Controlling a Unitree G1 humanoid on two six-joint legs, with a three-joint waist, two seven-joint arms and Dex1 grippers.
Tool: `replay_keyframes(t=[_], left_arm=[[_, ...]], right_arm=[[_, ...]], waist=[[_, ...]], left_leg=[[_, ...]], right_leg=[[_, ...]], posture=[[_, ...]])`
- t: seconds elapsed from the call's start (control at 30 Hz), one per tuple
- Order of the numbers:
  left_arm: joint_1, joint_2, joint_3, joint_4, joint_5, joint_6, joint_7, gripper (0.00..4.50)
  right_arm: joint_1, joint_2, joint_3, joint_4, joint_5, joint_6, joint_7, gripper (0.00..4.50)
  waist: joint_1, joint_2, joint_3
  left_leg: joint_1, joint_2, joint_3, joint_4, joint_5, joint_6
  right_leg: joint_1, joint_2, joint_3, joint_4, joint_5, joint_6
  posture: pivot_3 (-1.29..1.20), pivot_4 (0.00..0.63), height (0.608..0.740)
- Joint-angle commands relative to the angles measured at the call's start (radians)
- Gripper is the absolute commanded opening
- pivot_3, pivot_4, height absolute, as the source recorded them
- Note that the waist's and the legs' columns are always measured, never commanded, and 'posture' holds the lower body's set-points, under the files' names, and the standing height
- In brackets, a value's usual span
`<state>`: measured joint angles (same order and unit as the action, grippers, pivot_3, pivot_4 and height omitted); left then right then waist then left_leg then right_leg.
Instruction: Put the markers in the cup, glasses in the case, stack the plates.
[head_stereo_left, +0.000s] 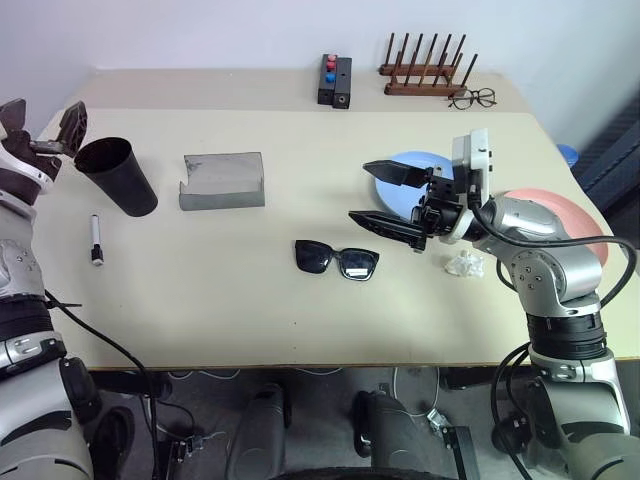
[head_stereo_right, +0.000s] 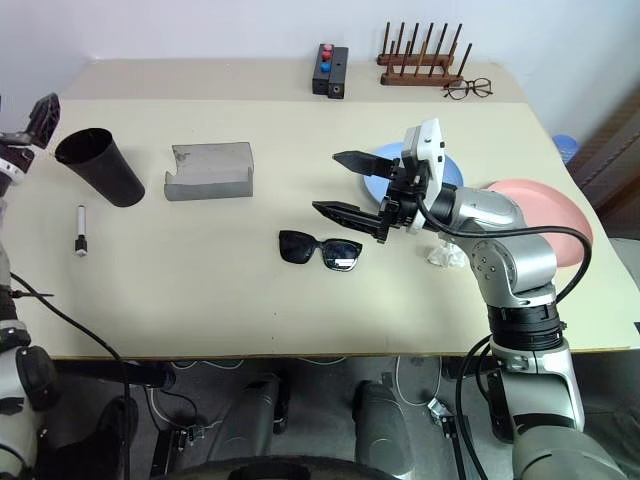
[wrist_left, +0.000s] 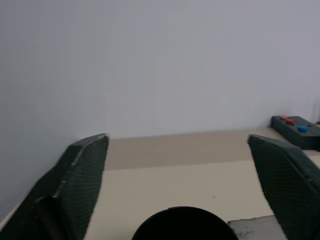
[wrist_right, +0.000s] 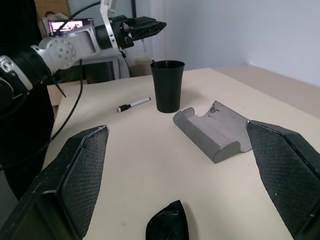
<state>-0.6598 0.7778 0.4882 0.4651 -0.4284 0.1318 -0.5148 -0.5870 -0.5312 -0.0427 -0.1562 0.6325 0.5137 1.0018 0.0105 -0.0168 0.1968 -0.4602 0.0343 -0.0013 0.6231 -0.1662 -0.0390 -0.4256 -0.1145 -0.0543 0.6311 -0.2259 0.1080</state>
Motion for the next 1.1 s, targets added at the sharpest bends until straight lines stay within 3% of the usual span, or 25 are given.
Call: replay_keyframes(t=[0.03,0.2,0.3,0.37,0.47,0.6,0.7,0.77,0.9,1.1], left_arm=[[-0.031,0.079,0.049,-0.092,-0.051,0.193,0.065,4.48],[-0.002,0.194,0.148,-0.215,-0.124,0.434,0.104,4.48],[0.000,0.268,0.223,-0.176,-0.167,0.574,0.117,4.48],[0.086,0.349,0.188,-0.128,-0.112,0.716,0.124,4.48],[0.131,0.378,0.205,-0.094,-0.094,0.803,0.160,4.48],[0.179,0.430,0.101,-0.088,-0.099,0.984,0.077,4.48],[0.157,0.463,-0.019,-0.032,-0.061,1.007,0.008,4.48],[0.103,0.478,-0.082,0.032,-0.061,1.022,-0.062,4.48],[-0.083,0.436,-0.192,0.260,-0.003,1.027,-0.090,4.48],[-0.248,0.380,-0.339,0.445,0.103,1.006,-0.153,4.48]], right_arm=[[0.003,-0.011,-0.022,-0.038,0.005,-0.022,-0.001,4.50],[0.010,-0.008,-0.020,-0.030,0.001,-0.031,0.004,4.50],[0.002,-0.004,-0.012,-0.016,-0.004,-0.038,0.009,4.50],[-0.011,0.001,-0.005,-0.003,-0.008,-0.044,0.016,4.50],[-0.023,0.005,0.002,0.011,-0.012,-0.050,0.029,4.50],[-0.037,0.004,0.013,0.024,-0.016,-0.050,0.045,4.50],[-0.043,0.003,0.018,0.027,-0.013,-0.043,0.048,4.50],[-0.047,0.003,0.018,0.026,-0.010,-0.040,0.050,4.50],[-0.046,0.001,0.021,0.022,-0.014,-0.042,0.050,4.50],[-0.029,-0.012,0.014,0.005,-0.015,-0.036,0.041,4.50]], waist=[[-0.002,0.000,0.000],[-0.009,0.000,0.000],[-0.021,0.000,0.000],[-0.025,0.001,0.000],[-0.025,0.001,0.000],[-0.018,-0.002,-0.001],[-0.019,-0.002,-0.001],[-0.021,-0.002,-0.001],[-0.021,-0.002,-0.001],[-0.021,-0.003,-0.001]], left_leg=[[0.000,0.000,0.000,0.000,0.000,0.000],[0.000,0.000,0.000,-0.001,0.000,0.000],[0.000,0.000,0.000,-0.001,0.000,0.000],[0.001,0.000,0.000,-0.002,0.000,0.000],[0.004,0.000,0.001,-0.005,0.000,-0.001],[0.004,0.001,0.000,-0.007,0.001,-0.003],[0.003,0.000,0.001,-0.006,0.001,-0.003],[0.003,0.001,0.001,-0.007,0.001,-0.003],[0.003,0.001,0.001,-0.008,0.001,-0.004],[0.003,0.001,0.001,-0.008,0.002,-0.003]], right_leg=[[0.000,0.000,0.000,0.000,0.000,0.000],[0.000,0.000,0.000,0.000,0.000,0.000],[0.000,0.000,0.000,0.000,0.000,0.000],[0.000,0.000,0.000,0.000,0.000,0.000],[0.000,0.000,0.001,0.000,0.000,0.000],[0.000,0.000,0.000,-0.001,-0.002,-0.003],[0.000,0.000,0.000,-0.002,-0.002,-0.004],[-0.001,0.000,0.000,-0.002,-0.002,-0.004],[-0.002,0.000,0.000,-0.001,-0.002,-0.003],[-0.001,0.000,0.000,-0.001,0.000,0.000]], posture=[[0.00,0.150,0.740],[0.00,0.150,0.740],[0.00,0.150,0.740],[0.00,0.150,0.740],[0.00,0.150,0.740],[0.00,0.150,0.740],[0.00,0.150,0.740],[0.00,0.150,0.740],[0.00,0.150,0.740],[0.00,0.150,0.740]])
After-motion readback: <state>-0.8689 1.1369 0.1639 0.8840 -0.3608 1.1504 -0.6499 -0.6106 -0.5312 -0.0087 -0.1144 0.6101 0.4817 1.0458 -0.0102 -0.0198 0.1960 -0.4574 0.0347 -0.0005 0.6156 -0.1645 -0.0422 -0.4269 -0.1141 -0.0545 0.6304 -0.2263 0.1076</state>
